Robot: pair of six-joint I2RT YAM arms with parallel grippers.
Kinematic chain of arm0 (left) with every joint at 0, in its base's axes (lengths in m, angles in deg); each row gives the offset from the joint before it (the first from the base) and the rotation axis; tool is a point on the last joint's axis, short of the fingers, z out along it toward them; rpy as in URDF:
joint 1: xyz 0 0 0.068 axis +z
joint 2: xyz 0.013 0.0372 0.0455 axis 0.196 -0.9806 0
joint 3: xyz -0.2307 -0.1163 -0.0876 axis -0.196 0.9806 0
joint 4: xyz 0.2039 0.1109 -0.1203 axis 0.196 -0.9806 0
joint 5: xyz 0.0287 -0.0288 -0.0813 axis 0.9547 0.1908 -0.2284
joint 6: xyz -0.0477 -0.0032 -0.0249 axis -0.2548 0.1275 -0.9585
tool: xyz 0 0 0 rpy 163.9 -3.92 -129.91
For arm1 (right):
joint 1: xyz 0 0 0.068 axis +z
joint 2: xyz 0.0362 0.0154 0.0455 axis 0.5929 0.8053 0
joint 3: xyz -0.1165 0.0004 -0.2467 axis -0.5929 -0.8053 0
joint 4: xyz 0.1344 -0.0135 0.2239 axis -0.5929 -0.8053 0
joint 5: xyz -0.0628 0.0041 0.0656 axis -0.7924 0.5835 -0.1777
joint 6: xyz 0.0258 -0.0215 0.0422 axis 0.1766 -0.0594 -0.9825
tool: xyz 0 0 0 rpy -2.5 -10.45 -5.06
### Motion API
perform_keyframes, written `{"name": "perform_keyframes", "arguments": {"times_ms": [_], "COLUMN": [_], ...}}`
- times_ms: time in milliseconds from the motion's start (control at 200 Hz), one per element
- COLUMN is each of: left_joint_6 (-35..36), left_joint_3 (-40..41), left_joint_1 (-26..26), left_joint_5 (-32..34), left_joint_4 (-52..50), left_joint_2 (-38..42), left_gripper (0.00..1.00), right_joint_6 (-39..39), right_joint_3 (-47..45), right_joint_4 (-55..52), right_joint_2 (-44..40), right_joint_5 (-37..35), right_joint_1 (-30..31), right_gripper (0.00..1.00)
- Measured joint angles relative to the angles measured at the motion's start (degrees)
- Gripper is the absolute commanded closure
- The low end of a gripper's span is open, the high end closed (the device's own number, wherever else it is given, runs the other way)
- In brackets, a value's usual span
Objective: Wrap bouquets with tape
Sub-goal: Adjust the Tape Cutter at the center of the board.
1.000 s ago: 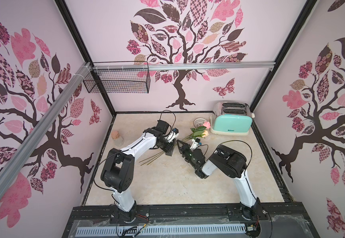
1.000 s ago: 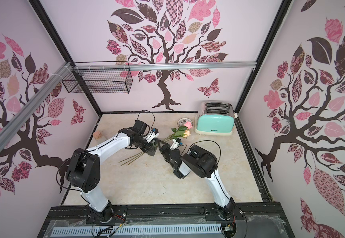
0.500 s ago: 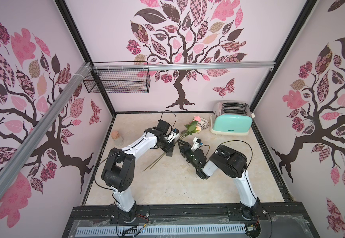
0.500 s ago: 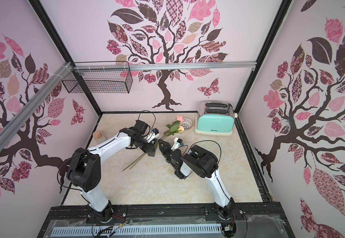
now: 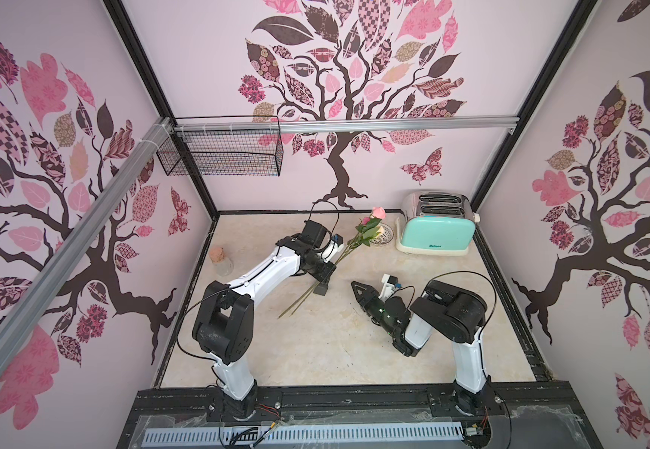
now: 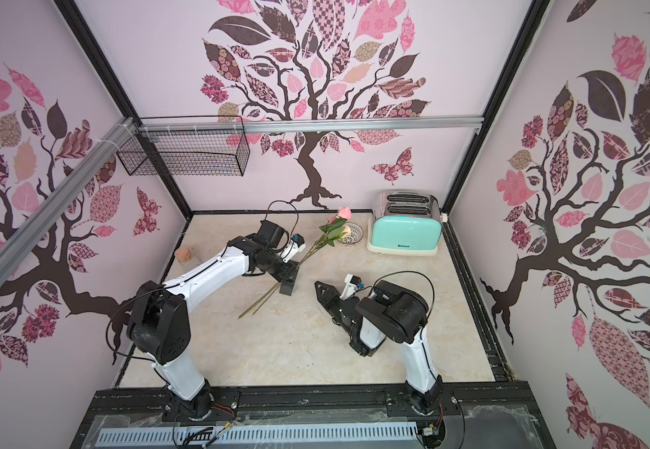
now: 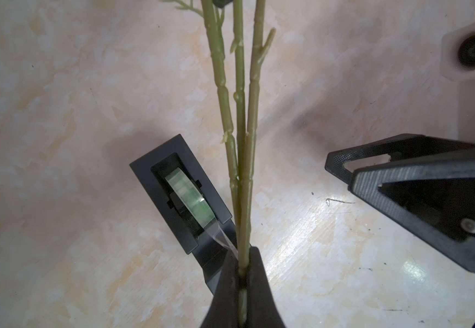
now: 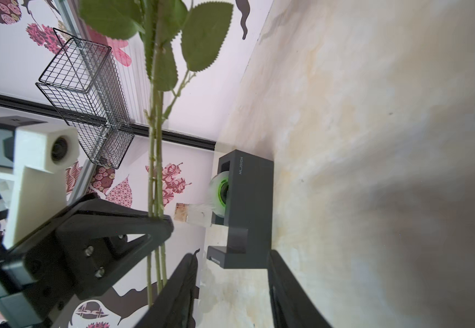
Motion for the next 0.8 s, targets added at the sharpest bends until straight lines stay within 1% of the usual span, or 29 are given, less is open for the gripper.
{"name": "perform_keyframes", "arguments": {"times_ms": [130, 175, 265, 320, 460, 690, 801], "left_joint_6": [-1.2, -1.5, -1.8, -1.9, -2.1, -2.2, -2.2], "left_joint_3": [-5.1, -6.7, -7.7, -7.7, -7.2, -4.7, -4.4], "left_joint_1": [-2.9, -3.6, -4.4, -4.5, -3.4, 0.4, 1.7], "left_joint_5": [-0.3, -0.4, -0.5, -0.4, 0.1, 0.2, 0.3], "left_joint_4": [-0.6, -0.7, -0.9, -1.6, -2.0, -2.4, -2.4], "left_joint_2": [-2.5, -3.7, -5.2, -5.3, -5.2, -3.9, -2.6], "left_gripper": [1.0, 1.0, 1.0, 1.0, 1.0, 1.0, 1.0], "right_joint_6": [1.3, 1.7, 3.4, 3.8, 4.5, 4.2, 4.4], "right_joint_3": [-3.7, -4.8, -6.3, -6.8, -6.3, 1.8, 5.9], "right_joint_4": [0.0, 0.1, 0.2, 0.4, 0.5, 0.5, -2.4], "right_joint_2": [-3.1, -4.0, -5.2, -5.3, -4.9, 1.0, 1.7], "right_joint_5": [0.5, 0.7, 1.4, 1.7, 3.3, 6.9, 8.3], "right_joint_1": [-2.0, -2.6, -3.4, -3.4, -3.4, -3.4, -3.4], "right_gripper": [0.57, 0.59, 0.7, 0.72, 0.88, 0.9, 0.88]}}
